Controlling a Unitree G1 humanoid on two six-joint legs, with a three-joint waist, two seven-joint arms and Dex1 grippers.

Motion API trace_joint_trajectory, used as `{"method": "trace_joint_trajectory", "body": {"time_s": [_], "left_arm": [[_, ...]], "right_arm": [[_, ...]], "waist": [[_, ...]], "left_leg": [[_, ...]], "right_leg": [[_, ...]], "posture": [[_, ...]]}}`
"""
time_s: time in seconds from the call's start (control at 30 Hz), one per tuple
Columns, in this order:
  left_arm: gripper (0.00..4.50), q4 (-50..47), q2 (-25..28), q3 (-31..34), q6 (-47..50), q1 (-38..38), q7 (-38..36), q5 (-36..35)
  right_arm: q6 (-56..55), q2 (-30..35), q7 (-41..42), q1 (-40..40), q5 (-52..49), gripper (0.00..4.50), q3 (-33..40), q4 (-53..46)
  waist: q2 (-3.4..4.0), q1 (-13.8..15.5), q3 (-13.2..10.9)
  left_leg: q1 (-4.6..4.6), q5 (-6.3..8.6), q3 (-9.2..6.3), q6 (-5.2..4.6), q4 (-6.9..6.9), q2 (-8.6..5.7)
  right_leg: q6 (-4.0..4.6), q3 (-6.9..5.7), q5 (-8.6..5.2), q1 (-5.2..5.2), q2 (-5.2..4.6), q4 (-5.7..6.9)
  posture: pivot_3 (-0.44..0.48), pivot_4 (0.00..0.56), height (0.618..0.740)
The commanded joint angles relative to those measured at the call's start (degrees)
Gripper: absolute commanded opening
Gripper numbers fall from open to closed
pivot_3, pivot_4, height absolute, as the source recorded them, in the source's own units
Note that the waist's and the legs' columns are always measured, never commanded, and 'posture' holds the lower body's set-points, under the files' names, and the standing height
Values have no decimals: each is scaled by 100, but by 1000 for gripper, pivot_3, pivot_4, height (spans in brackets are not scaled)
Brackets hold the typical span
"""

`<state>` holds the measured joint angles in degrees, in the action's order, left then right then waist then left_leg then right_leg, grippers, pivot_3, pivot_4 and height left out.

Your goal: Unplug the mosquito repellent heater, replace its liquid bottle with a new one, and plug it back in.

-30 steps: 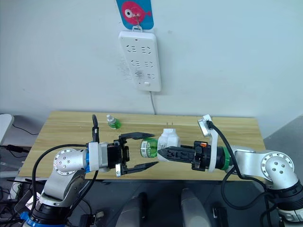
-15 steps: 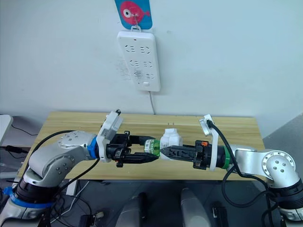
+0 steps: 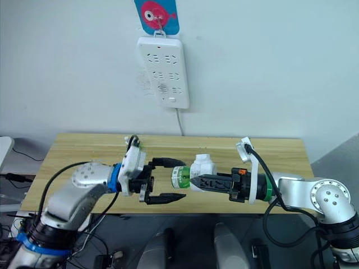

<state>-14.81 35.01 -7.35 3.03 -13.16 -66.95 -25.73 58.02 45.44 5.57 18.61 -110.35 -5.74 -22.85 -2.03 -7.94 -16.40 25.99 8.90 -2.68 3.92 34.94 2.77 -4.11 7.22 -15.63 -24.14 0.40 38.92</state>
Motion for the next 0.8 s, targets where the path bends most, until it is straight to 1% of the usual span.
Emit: {"method": "trace_joint_trajectory", "body": {"time_s": [0.03,0.13,0.23,0.33,0.37,0.47,0.5,0.53,0.57,0.63,0.7,0.73,0.8], "left_arm": [[4500,-178,-294,320,-1276,249,220,351],[4500,-265,-514,348,-1891,423,291,441],[4500,-305,-515,232,-2036,513,263,462],[3938,-377,-467,130,-2000,480,175,343],[3666,-397,-447,115,-1974,471,164,306],[2662,-455,-321,111,-1725,429,173,216],[2340,-466,-270,126,-1567,373,194,158],[2235,-482,-223,135,-1329,296,263,91],[2234,-496,-167,114,-1131,204,274,54],[2234,-586,29,49,-230,-14,364,-217],[2234,-606,237,-30,549,-292,304,-476],[2234,-618,310,-55,798,-374,270,-556],[2234,-590,455,-12,1789,-598,419,-1016]], "right_arm": [[-8,38,56,-6,-99,3069,85,-221],[-13,26,46,18,-88,3069,74,-214],[-22,12,27,49,-91,3069,62,-217],[-24,12,20,60,-94,3069,64,-214],[-23,10,19,64,-91,3069,63,-212],[-32,-5,1,76,-85,3069,62,-206],[-33,-13,0,81,-74,3069,60,-209],[-30,-22,3,90,-62,3069,60,-209],[-29,-28,6,94,-60,3061,61,-206],[-19,-32,25,103,-37,3056,59,-208],[-10,-36,42,116,-25,3056,53,-206],[-6,-39,53,122,-15,3056,52,-199],[6,-39,72,131,2,3055,48,-201]], "waist": [[0,10,1],[-1,2,1],[0,-1,1],[0,-4,1],[0,-4,1],[0,-7,1],[0,-11,1],[0,-11,1],[0,-11,1],[0,-10,1],[-1,-10,0],[0,-12,1],[0,-20,0]], "left_leg": [[1,0,-1,0,2,0],[0,0,7,0,6,-1],[-1,0,9,0,6,-1],[-1,0,8,0,6,-1],[-1,0,8,0,6,-1],[-1,0,7,0,6,0],[-2,0,6,0,6,0],[-2,0,5,0,6,0],[-2,0,5,0,6,0],[-2,0,5,0,7,-1],[-1,0,3,0,7,-1],[0,-1,-1,0,8,-1],[-1,0,0,0,7,-1]], "right_leg": [[-1,0,-1,1,0,0],[-8,7,-4,3,-1,0],[-9,8,-3,3,-1,0],[-9,7,-4,2,1,1],[-9,7,-4,3,1,1],[-9,6,-4,2,1,2],[-9,5,-4,2,2,3],[-9,5,-4,2,3,3],[-9,5,-4,2,3,3],[-10,5,-4,3,2,3],[-10,5,-4,4,2,3],[-10,1,-4,3,3,4],[-10,1,-4,3,3,4]], "posture": [[-225,268,735],[-224,267,735],[-223,268,735],[-223,267,735],[-223,268,735],[-223,267,735],[-223,267,735],[-221,267,735],[-219,268,735],[-217,268,735],[-216,269,735],[-215,269,735],[-216,269,735]]}}
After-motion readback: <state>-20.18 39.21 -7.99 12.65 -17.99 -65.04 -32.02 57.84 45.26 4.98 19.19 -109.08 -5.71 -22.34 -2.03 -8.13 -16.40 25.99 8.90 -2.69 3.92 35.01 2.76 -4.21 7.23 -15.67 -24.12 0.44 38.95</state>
